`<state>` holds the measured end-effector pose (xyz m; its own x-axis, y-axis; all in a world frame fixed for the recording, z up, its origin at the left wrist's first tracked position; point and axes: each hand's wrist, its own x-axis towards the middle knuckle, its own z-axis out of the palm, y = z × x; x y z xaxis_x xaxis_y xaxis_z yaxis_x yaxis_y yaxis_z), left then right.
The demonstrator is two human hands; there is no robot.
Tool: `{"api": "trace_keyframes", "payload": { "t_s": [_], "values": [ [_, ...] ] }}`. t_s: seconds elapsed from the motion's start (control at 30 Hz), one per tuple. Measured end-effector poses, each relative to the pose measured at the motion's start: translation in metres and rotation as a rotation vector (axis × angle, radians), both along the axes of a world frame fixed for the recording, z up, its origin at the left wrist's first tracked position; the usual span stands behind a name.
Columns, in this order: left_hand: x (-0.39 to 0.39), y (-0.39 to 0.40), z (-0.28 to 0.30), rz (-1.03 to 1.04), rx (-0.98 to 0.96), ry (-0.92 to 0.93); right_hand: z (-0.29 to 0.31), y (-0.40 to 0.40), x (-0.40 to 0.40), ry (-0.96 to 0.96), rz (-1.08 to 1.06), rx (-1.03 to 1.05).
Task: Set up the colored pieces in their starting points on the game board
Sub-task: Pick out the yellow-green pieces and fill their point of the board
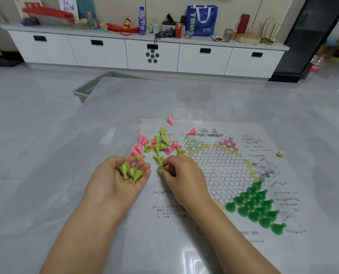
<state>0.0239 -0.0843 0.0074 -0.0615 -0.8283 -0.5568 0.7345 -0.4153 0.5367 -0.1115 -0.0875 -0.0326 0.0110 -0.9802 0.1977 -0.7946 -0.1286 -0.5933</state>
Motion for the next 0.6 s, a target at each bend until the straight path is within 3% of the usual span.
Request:
{"api": "trace_keyframes", "payload": {
  "t_s": [0.3, 0.43, 0.6],
  "values": [
    [0.0, 0.003, 0.005, -0.013, -0.003, -0.006, -0.001, 0.0, 0.0, 0.012, 0.029, 0.005],
    [-0.001, 0.006, 0.007, -0.056, -0.016, 0.027, 0.006, 0.002, -0.004, -0.11, 0.027, -0.062],
    [-0.005, 0.008, 0.015, -0.117, -0.14, 0.215, 0.039, 0.009, 0.001, -0.077, 0.352, -0.253]
  ]
}}
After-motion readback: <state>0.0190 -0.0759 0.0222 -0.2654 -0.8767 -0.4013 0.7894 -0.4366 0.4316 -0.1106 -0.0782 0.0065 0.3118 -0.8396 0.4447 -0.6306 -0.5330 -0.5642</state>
